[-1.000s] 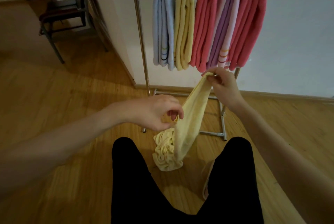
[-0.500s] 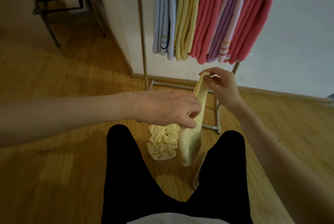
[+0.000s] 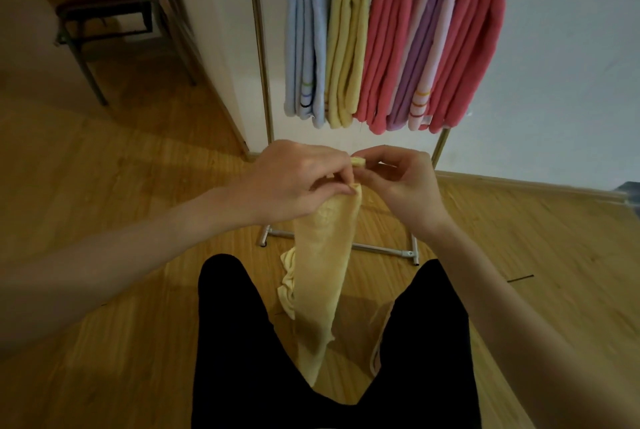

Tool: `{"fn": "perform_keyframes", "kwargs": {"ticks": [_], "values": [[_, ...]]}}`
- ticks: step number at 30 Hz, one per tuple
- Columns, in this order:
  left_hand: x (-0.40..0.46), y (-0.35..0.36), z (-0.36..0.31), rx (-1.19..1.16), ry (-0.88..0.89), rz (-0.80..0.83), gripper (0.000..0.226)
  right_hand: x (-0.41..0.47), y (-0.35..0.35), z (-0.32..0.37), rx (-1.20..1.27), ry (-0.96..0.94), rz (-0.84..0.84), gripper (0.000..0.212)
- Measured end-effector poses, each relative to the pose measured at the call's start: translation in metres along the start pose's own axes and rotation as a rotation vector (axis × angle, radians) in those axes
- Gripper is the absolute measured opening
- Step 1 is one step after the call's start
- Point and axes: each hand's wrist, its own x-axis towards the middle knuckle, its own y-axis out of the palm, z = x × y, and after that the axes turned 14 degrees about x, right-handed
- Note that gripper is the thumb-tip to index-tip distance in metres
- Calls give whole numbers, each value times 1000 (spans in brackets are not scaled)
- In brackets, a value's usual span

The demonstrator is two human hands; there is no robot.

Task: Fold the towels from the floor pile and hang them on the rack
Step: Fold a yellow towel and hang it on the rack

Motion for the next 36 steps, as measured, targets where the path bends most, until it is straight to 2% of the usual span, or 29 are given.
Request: {"fn": "perform_keyframes", "kwargs": {"ticks": [5,14,19,22,25,27,29,30,31,33,36], "values": [[-5,-1,2,-21,-125,-118,19,-5,7,3,52,7,49,17],[1,-2,2,-43,-271,-163,14,-5,7,0,140,-13,76,23],[24,-4,2,-23,-308,-195,14,2,2,3,118,-34,6,33],[37,-8,4,-4,-279,-241,18,12,-3,7,77,-81,-86,28],[42,-8,4,-2,-219,-299,36,23,-6,10,44,-123,-153,26],[34,2,5,-33,-242,-328,71,28,-6,10,46,-108,-187,25],[14,24,8,-106,-378,-309,97,32,-5,8,42,-87,-209,26],[0,39,10,-159,-482,-265,100,33,-5,6,35,-82,-210,26],[-14,56,12,-238,-595,-193,98,34,-5,5,31,-78,-210,27],[-40,89,15,-466,-800,-21,79,35,-4,4,38,-70,-212,27],[-66,131,22,-717,-941,89,54,35,0,9,60,-67,-225,26]]}}
